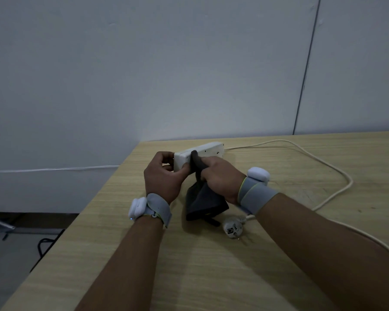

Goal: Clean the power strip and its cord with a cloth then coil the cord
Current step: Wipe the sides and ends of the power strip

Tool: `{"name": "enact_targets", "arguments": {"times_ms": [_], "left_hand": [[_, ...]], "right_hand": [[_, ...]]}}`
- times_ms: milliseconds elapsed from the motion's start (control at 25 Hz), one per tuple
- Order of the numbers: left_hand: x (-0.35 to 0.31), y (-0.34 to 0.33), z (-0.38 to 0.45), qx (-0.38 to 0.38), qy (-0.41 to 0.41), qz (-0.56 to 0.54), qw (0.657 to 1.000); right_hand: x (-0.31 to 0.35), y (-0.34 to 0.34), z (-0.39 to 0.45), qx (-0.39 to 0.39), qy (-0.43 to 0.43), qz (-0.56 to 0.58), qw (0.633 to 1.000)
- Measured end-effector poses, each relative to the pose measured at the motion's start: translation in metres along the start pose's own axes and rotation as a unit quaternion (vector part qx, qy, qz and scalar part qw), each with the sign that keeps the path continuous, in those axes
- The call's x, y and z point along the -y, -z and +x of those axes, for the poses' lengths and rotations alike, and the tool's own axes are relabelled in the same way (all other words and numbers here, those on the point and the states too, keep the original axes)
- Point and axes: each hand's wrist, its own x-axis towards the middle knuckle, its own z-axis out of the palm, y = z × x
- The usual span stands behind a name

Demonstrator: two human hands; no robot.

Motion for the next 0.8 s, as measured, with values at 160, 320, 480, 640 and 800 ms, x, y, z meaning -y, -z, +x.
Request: {"name": "enact_targets", "arguments": {"times_ms": [160, 320, 480, 640, 800], "left_hand": [[0.003, 0.003, 0.002, 0.006, 0.01, -0.011, 1.0], [0.004, 0.002, 0.001, 0.033, 0.004, -0.018, 0.999], [0.008, -0.001, 0.001, 0.048, 0.005, -0.022, 0.999], [0.011, -0.001, 0.002, 0.052, 0.012, -0.023, 0.998], [0.012, -0.001, 0.004, 0.052, 0.02, -0.018, 0.998]], "right_hand": [[0.008, 0.007, -0.006, 0.041, 0.071, -0.102, 0.991], [0.002, 0.015, -0.001, 0.024, 0.028, -0.005, 0.999], [-0.006, 0.014, 0.0, 0.022, 0.006, 0.087, 0.996], [-0.006, 0.016, 0.002, 0.022, 0.018, 0.11, 0.994], [-0.005, 0.022, 0.005, -0.031, 0.045, 0.083, 0.995]]}}
